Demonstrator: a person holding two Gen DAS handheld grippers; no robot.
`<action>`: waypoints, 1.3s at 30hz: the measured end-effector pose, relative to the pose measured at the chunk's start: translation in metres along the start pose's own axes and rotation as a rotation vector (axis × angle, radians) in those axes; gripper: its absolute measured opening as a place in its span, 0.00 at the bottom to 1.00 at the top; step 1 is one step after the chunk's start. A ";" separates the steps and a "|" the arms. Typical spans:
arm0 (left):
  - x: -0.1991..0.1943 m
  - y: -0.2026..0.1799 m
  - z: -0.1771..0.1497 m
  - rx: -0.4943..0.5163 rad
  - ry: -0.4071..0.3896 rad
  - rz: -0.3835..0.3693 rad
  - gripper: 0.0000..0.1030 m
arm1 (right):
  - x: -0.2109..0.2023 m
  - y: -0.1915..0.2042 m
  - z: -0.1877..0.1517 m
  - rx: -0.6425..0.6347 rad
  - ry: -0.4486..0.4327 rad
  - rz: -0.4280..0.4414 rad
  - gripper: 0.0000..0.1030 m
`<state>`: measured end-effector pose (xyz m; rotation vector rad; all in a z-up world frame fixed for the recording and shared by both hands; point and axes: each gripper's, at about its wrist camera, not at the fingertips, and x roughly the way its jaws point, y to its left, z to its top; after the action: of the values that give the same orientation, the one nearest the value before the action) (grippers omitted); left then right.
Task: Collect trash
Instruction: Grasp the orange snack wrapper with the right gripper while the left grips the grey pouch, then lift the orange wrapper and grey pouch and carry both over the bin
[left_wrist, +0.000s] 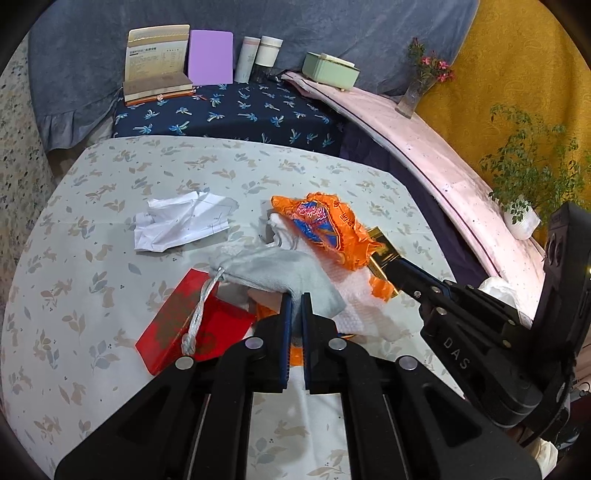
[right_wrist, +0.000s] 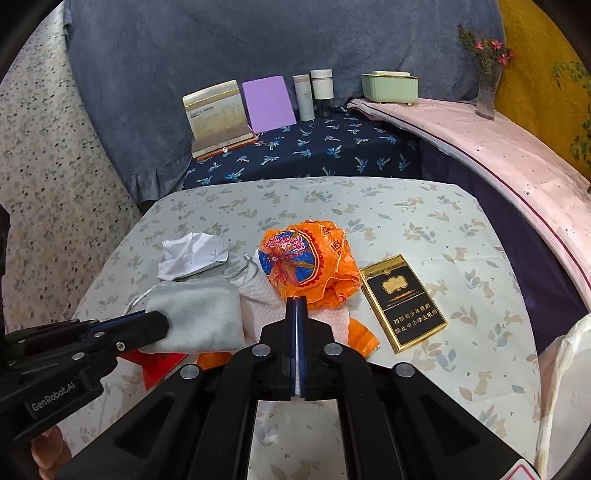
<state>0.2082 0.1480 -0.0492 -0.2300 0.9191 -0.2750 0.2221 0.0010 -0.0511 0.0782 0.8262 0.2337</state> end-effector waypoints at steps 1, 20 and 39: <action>-0.001 0.000 0.000 -0.001 -0.003 0.004 0.04 | 0.000 0.000 0.000 -0.005 -0.001 -0.011 0.15; 0.011 0.015 0.013 -0.035 0.003 0.038 0.04 | 0.058 0.011 0.001 -0.120 0.100 -0.034 0.11; -0.022 -0.094 0.013 0.114 -0.058 -0.055 0.04 | -0.083 -0.069 0.007 0.051 -0.121 -0.089 0.09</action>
<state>0.1933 0.0681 0.0044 -0.1574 0.8377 -0.3690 0.1851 -0.0852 0.0021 0.1020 0.7132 0.1227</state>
